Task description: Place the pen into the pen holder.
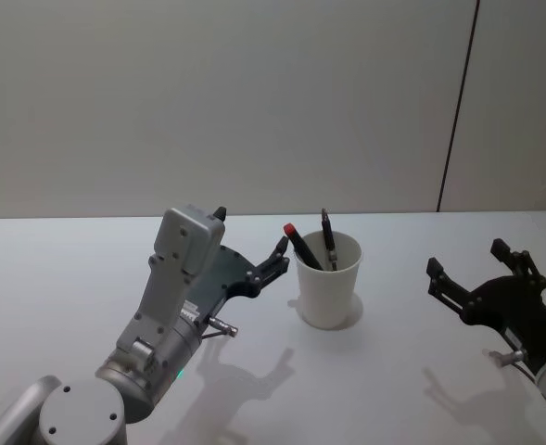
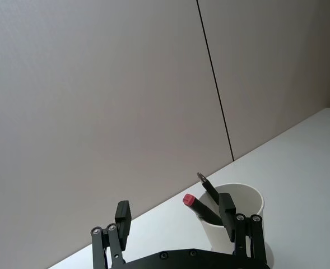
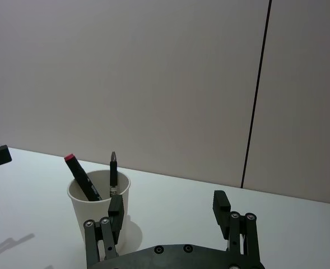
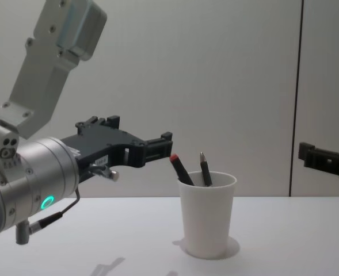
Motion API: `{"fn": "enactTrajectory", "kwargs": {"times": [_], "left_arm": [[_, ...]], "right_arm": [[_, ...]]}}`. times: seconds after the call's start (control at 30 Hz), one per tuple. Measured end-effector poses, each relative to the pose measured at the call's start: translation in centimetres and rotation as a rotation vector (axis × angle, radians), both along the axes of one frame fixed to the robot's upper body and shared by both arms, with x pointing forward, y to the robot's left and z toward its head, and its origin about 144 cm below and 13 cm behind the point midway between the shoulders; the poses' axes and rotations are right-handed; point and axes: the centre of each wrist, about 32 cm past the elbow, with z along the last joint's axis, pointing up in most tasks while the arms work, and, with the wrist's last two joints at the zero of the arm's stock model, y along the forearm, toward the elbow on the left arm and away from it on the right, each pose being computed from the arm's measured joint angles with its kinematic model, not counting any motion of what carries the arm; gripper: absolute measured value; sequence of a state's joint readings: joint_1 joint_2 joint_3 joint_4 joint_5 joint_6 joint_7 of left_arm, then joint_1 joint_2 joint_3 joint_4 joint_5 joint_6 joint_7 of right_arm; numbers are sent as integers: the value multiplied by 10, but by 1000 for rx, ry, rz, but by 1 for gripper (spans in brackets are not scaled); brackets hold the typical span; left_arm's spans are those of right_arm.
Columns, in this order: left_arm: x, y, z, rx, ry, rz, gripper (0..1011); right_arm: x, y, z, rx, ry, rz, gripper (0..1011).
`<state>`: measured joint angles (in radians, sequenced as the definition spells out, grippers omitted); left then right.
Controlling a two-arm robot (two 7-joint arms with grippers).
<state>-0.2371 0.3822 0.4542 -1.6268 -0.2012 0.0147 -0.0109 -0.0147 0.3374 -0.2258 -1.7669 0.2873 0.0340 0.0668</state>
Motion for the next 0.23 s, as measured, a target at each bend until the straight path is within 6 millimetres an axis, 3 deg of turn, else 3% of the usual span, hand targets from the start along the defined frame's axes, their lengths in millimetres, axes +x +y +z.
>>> {"fn": "enactTrajectory", "kwargs": {"times": [0.23], "left_arm": [[0, 0, 0, 0, -1, 0, 1003]], "right_arm": [[0, 0, 0, 0, 0, 0, 1002]]}}
